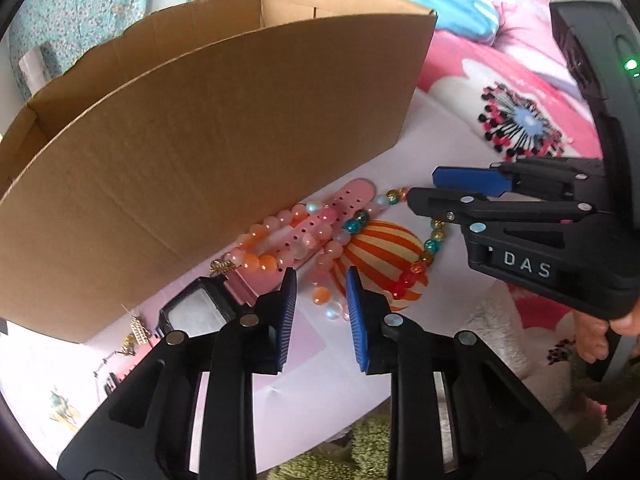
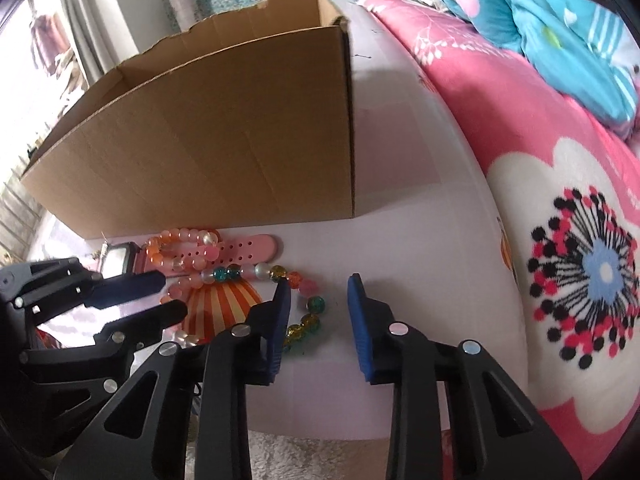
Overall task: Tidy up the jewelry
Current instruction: 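Close the left gripper on the multicolored bead bracelet, then carry the bead bracelet into the cardboard box and open the left gripper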
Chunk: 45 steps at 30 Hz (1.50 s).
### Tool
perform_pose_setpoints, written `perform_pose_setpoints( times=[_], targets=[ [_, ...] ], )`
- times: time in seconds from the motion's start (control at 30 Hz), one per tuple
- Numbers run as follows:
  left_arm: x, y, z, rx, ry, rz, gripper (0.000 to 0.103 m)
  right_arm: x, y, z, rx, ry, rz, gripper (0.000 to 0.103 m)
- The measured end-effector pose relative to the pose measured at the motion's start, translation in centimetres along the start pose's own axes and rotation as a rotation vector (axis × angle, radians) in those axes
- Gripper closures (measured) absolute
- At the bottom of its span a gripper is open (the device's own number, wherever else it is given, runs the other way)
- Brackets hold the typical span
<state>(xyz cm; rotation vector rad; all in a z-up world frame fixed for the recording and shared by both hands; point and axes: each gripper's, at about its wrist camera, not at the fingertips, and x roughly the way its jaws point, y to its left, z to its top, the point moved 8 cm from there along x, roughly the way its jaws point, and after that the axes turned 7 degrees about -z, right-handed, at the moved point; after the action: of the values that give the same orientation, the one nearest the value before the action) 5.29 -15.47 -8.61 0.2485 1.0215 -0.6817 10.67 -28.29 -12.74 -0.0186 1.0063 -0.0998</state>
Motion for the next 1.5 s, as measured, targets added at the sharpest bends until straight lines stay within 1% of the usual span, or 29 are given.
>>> perform_pose_setpoints(
  times=[0.07,0.17,0.23,0.3,0.33,0.37,0.47,0.5,0.6,0.7,0.8,0.87,0.97,1.07,1.13,1.17,1.2,1.23,1.3,1.33,1.4,1.5],
  targets=[
    [0.3,0.1,0.1,0.004,0.017,0.01,0.079,0.0,0.2,-0.1,-0.025,-0.004,-0.019,0.075],
    [0.2,0.3,-0.2,0.017,0.038,0.019,0.079,0.0,0.9,-0.2,-0.071,-0.012,-0.054,0.079],
    [0.3,0.2,-0.2,0.033,0.044,0.024,0.08,-0.2,1.3,-0.3,-0.08,-0.01,-0.051,0.086],
    [0.6,-0.1,0.0,0.043,0.042,0.024,0.084,-0.4,1.8,-0.7,-0.08,-0.016,-0.047,0.09],
    [0.7,-0.3,0.1,0.052,0.039,0.021,0.089,-0.3,1.9,-0.6,-0.079,-0.019,-0.045,0.093],
    [0.7,-0.5,0.1,0.061,0.036,0.021,0.093,-0.4,2.0,-0.7,-0.077,-0.021,-0.039,0.093],
    [0.8,-0.7,0.3,0.083,0.016,0.038,0.095,-0.7,2.1,-1.0,-0.057,-0.025,-0.034,0.093],
    [0.9,-1.0,0.4,0.084,0.007,0.01,0.095,-0.8,1.9,-1.2,-0.047,-0.024,-0.033,0.093],
    [0.2,-0.9,0.6,0.068,-0.028,-0.013,0.095,-1.6,1.7,-1.4,-0.028,-0.032,-0.042,0.093],
    [-2.0,-0.9,1.1,0.056,-0.094,-0.05,0.095,-3.3,1.7,-1.5,-0.02,-0.061,-0.061,0.094],
    [-4.1,-1.1,1.8,0.055,-0.157,-0.073,0.095,-5.7,2.1,-1.0,-0.025,-0.111,-0.084,0.094],
    [-6.0,-0.9,2.4,0.053,-0.202,-0.085,0.095,-8.1,2.7,-0.2,-0.028,-0.161,-0.083,0.094],
    [-9.7,0.1,3.8,0.054,-0.3,-0.084,0.095,-11.5,3.6,1.6,-0.054,-0.247,-0.079,0.094],
    [-13.5,2.1,5.8,0.04,-0.398,-0.051,0.095,-14.6,5.4,4.6,-0.123,-0.352,-0.054,0.094],
    [-15.6,3.8,7.1,0.021,-0.453,-0.021,0.095,-15.8,7.3,7.3,-0.185,-0.409,-0.015,0.094],
    [-16.6,5.0,7.9,0.008,-0.475,0.013,0.095,-15.5,7.8,9.3,-0.207,-0.421,0.006,0.094],
    [-17.2,6.3,8.6,-0.006,-0.488,0.053,0.095,-15.3,8.7,10.6,-0.229,-0.428,0.029,0.094],
    [-17.6,7.4,9.2,-0.016,-0.492,0.074,0.095,-14.8,9.6,11.8,-0.254,-0.424,0.056,0.094],
    [-17.6,9.8,10.2,-0.052,-0.483,0.096,0.095,-12.6,11.6,14.5,-0.278,-0.367,0.146,0.094],
    [-16.9,11.3,10.7,-0.078,-0.453,0.105,0.095,-11.4,12.5,15.5,-0.283,-0.322,0.19,0.094],
    [-15.5,13.6,11.4,-0.109,-0.397,0.12,0.095,-7.9,14.5,18.0,-0.291,-0.197,0.27,0.094],
    [-11.8,17.3,12.1,-0.145,-0.279,0.155,0.095,-3.4,16.6,19.6,-0.297,-0.038,0.323,0.094]
  ],
)
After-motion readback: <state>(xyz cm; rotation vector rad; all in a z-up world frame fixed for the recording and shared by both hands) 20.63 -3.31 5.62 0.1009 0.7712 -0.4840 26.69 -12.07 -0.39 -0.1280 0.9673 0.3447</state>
